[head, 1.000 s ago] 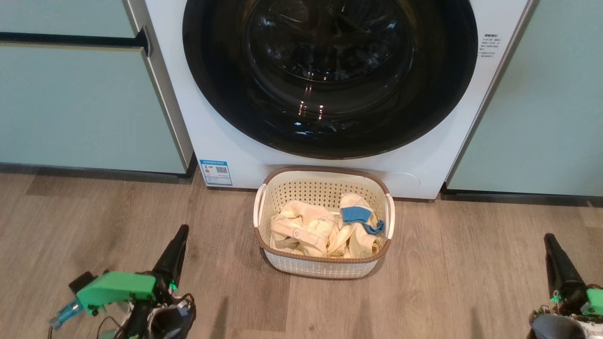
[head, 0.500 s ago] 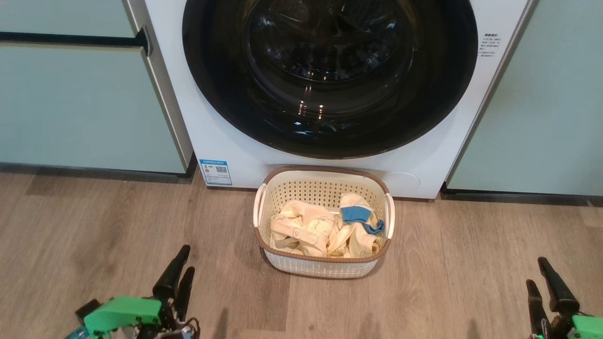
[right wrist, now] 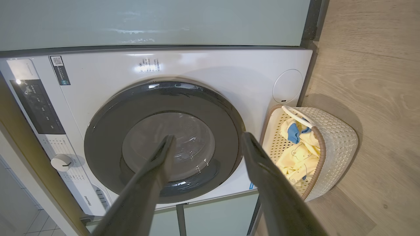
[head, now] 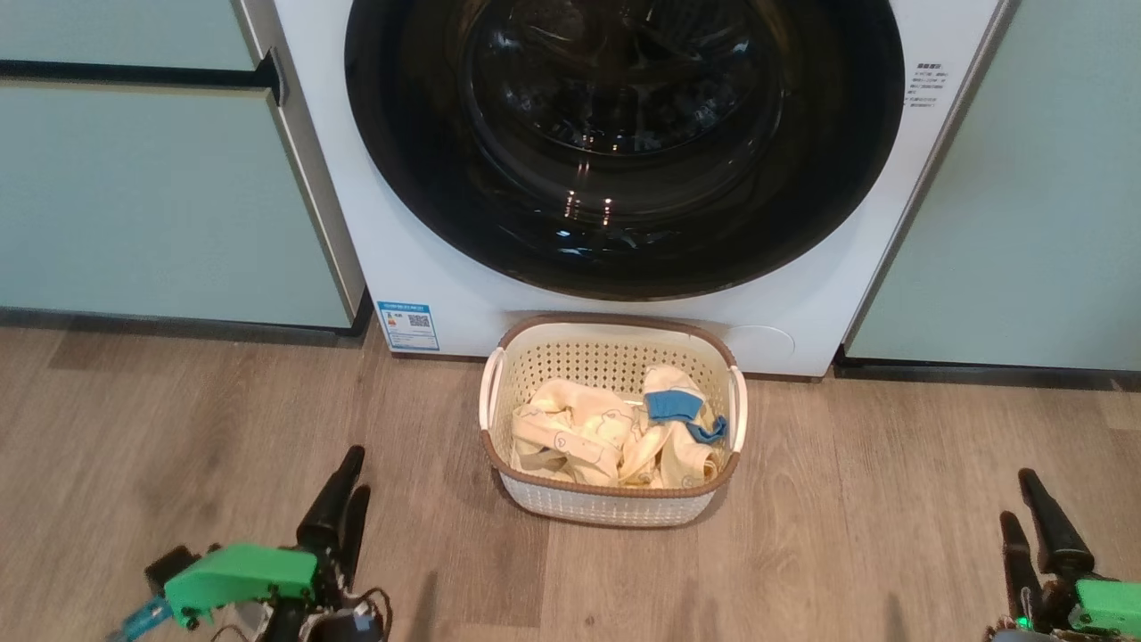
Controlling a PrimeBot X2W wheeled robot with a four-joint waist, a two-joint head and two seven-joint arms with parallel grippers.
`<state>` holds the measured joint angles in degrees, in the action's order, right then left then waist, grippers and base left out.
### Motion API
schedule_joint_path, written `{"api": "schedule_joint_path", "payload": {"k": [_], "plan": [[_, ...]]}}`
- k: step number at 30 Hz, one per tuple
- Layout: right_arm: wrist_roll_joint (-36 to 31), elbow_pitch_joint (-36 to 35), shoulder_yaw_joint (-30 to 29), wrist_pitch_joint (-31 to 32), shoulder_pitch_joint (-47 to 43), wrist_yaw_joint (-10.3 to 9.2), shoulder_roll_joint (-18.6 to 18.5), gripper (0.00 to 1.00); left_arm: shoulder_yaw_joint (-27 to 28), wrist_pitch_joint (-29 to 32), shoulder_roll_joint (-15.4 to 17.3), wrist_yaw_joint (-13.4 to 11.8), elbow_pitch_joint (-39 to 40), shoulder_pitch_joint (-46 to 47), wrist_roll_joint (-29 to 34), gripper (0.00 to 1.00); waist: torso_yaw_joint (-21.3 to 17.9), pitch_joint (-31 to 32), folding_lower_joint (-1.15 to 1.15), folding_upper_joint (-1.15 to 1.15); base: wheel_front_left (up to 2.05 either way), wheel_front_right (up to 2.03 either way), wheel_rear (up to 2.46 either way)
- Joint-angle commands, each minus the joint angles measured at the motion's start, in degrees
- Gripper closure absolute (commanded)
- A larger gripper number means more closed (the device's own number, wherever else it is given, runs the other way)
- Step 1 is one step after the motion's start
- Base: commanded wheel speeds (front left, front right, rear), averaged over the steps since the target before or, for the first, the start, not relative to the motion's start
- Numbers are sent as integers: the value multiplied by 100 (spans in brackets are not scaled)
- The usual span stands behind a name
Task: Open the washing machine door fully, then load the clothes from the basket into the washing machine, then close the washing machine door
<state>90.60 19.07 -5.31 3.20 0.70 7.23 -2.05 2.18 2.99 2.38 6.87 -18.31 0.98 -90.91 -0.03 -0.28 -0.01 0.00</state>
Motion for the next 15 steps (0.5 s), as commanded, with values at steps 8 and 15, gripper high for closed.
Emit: {"api": "schedule_joint_path", "payload": {"k": [8, 15], "plan": [[-406, -142, 220, -257, 394, 7, -326, 0, -153, -252, 242, 17, 249, 411, 630, 0, 3, 15, 1, 0, 0, 0, 0], [-1119, -19, 252, -391, 500, 8, -423, 0, -95, -372, 225, 21, 312, 462, 1448, 0, 0, 31, 1, 0, 0, 0, 0]]}}
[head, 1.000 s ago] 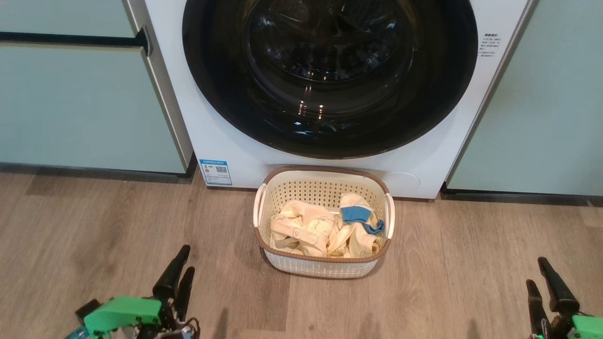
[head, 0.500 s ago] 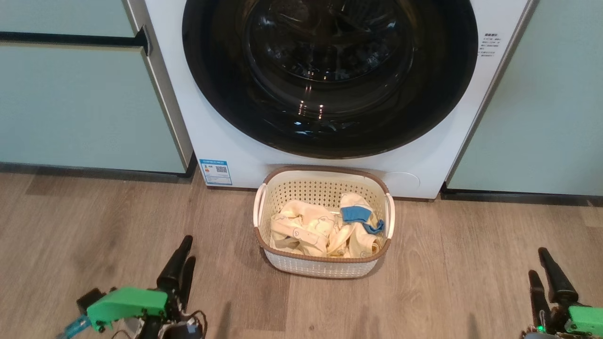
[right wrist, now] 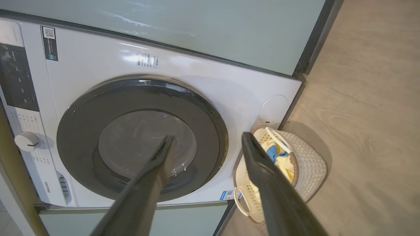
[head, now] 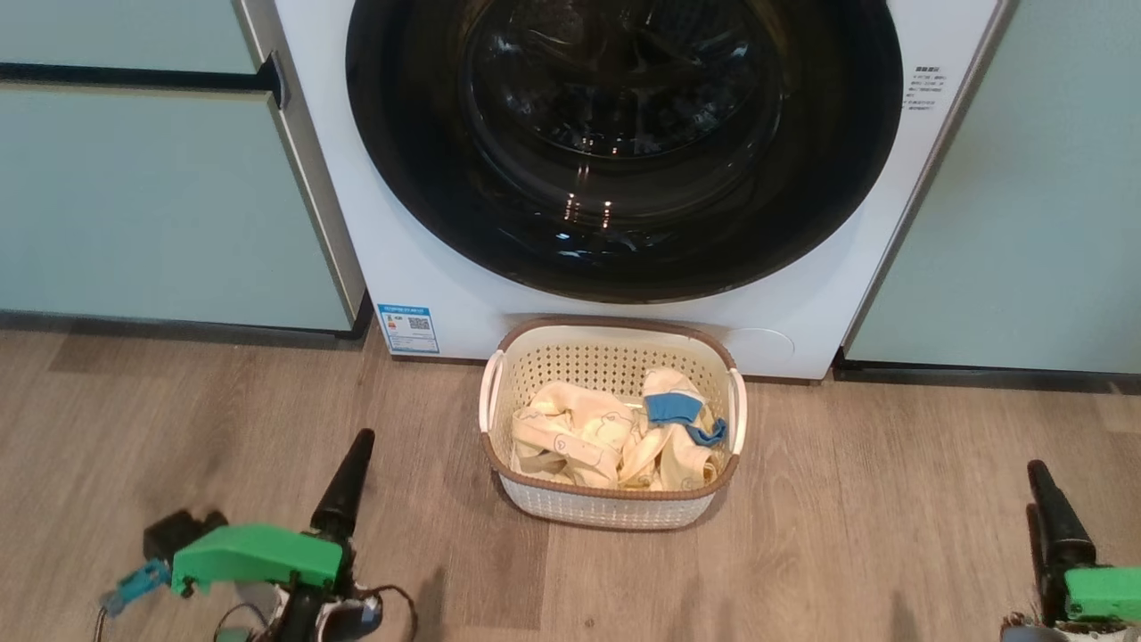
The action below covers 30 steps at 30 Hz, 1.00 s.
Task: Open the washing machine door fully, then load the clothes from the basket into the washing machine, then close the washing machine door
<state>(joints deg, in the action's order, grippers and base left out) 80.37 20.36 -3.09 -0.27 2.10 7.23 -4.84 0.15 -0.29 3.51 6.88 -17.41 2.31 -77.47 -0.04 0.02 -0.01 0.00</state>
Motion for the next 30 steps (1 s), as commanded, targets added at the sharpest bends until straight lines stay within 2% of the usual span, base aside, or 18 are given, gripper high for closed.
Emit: {"api": "schedule_joint_path", "payload": {"k": [1, 19, 30], "plan": [[-251, -143, 26, -61, 371, 8, -153, 0, 111, -61, 113, 20, 240, 332, 242, 0, 0, 2, 1, 0, 0, 0, 0], [-2736, -233, 71, -365, 481, 12, -170, 0, -23, -365, 160, 29, 483, 377, 2519, 0, -17, 21, 1, 0, 0, 0, 0], [-3944, -268, 170, -534, 494, 14, -174, 0, -183, -534, 209, -13, 485, 421, 3471, 0, -20, 42, 1, 0, 0, 0, 0]]}}
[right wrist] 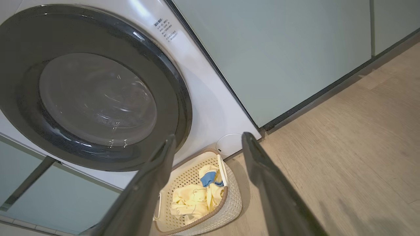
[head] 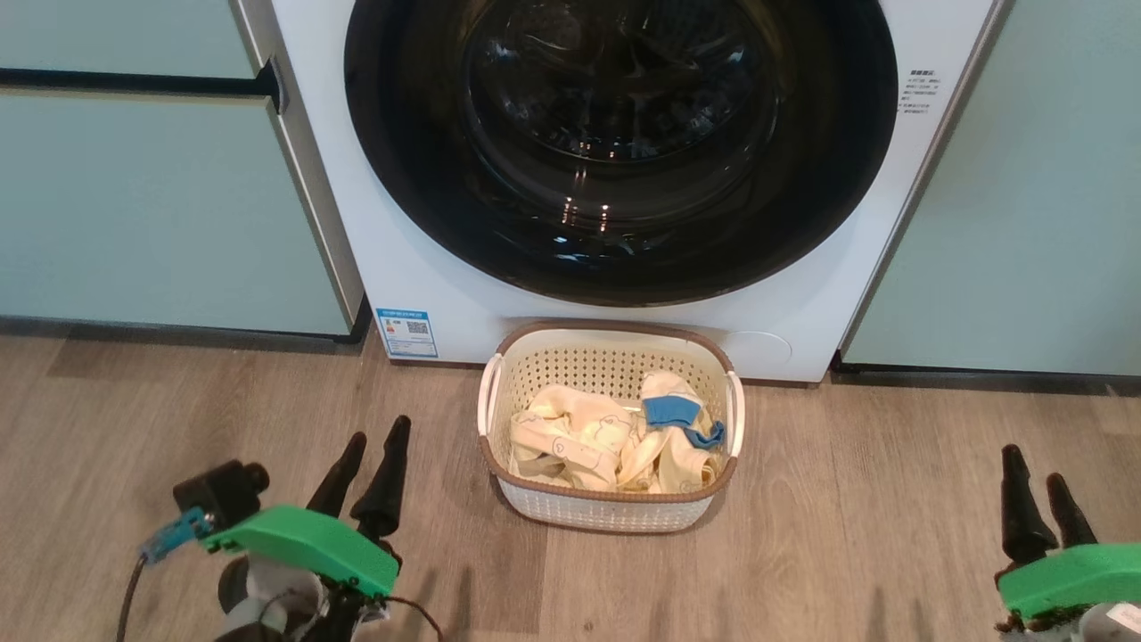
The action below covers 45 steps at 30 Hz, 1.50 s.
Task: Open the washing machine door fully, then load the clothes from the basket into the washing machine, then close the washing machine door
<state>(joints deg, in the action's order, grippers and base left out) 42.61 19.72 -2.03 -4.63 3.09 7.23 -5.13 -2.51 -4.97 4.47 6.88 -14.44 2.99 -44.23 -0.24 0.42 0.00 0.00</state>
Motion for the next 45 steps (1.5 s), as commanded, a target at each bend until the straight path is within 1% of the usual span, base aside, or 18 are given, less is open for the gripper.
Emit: {"api": "schedule_joint_path", "payload": {"k": [1, 17, 24, 45], "plan": [[-266, -195, 71, -115, 398, 14, -141, 0, 72, -83, 122, -16, 182, 360, 231, 0, -2, 6, 0, 0, 0, 0, 0], [-1425, -5, 207, -385, 497, 18, -160, 0, -150, -352, 143, -17, 96, 446, 1394, 0, -24, 49, 0, 0, 0, 0, 0], [-2057, 18, 283, -538, 526, 19, -170, 0, -184, -504, 140, -21, -147, 522, 1922, 0, -27, 72, 0, 0, 0, 0, 0], [-3431, 133, 408, -876, 649, 23, -226, 0, -311, -842, 188, 1, -392, 717, 3071, 0, -53, 102, 0, 0, 0, 0, 0]]}}
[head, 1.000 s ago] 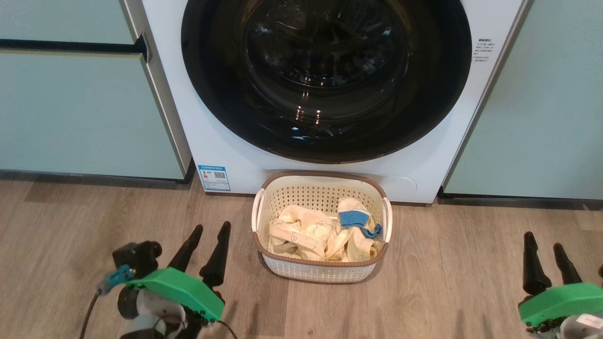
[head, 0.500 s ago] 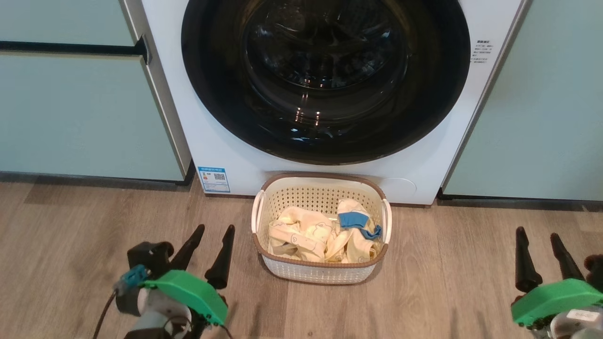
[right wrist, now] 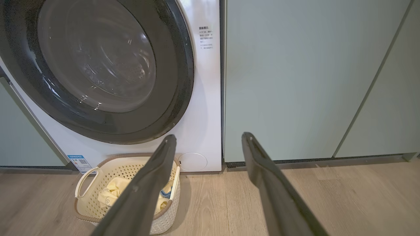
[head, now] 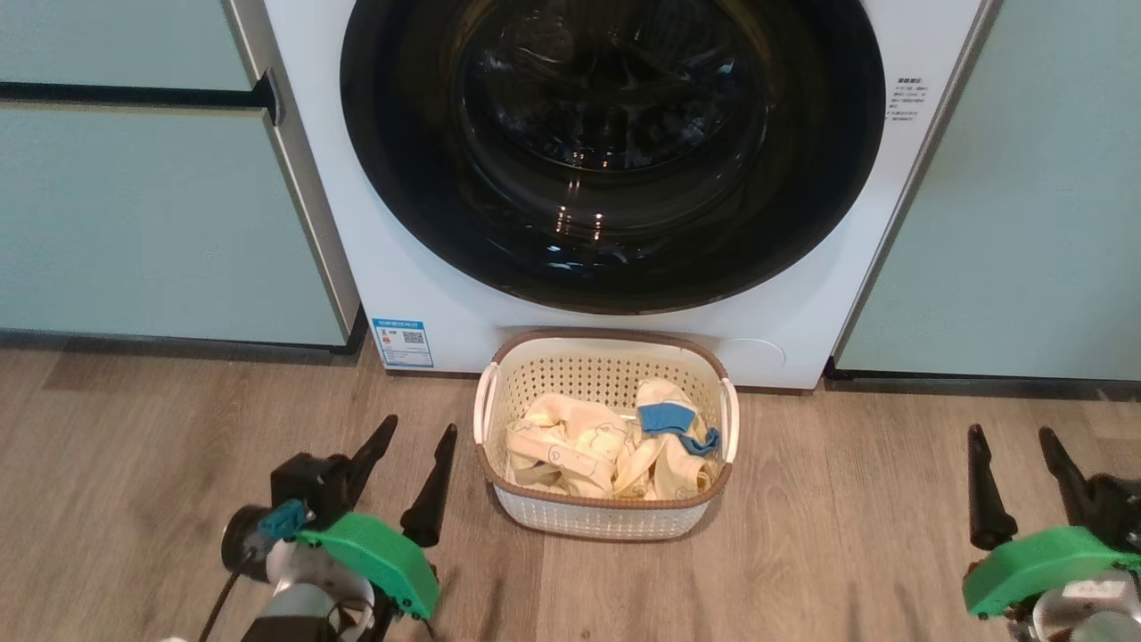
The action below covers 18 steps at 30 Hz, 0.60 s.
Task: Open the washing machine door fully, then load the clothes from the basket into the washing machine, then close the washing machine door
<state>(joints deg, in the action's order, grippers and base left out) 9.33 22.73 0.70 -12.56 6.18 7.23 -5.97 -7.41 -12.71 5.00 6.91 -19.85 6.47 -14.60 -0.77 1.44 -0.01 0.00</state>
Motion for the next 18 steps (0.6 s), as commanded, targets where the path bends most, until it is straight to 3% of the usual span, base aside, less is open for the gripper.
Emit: {"api": "schedule_joint_path", "payload": {"k": [1, 9, 18], "plan": [[-175, -166, 135, -100, 342, 24, -138, 0, 176, -86, 132, 0, 124, 375, 148, 0, -4, 2, 1, 0, 0, 0, 0], [-733, -141, 137, -235, 363, 25, -127, 0, 118, -220, 152, 8, -77, 472, 541, 0, -39, 23, 1, 0, 0, 0, 0], [-751, -157, 78, -244, 334, 25, -115, 0, 129, -229, 134, -35, -142, 495, 521, 0, -48, 27, 1, 0, 0, 0, 0]]}}
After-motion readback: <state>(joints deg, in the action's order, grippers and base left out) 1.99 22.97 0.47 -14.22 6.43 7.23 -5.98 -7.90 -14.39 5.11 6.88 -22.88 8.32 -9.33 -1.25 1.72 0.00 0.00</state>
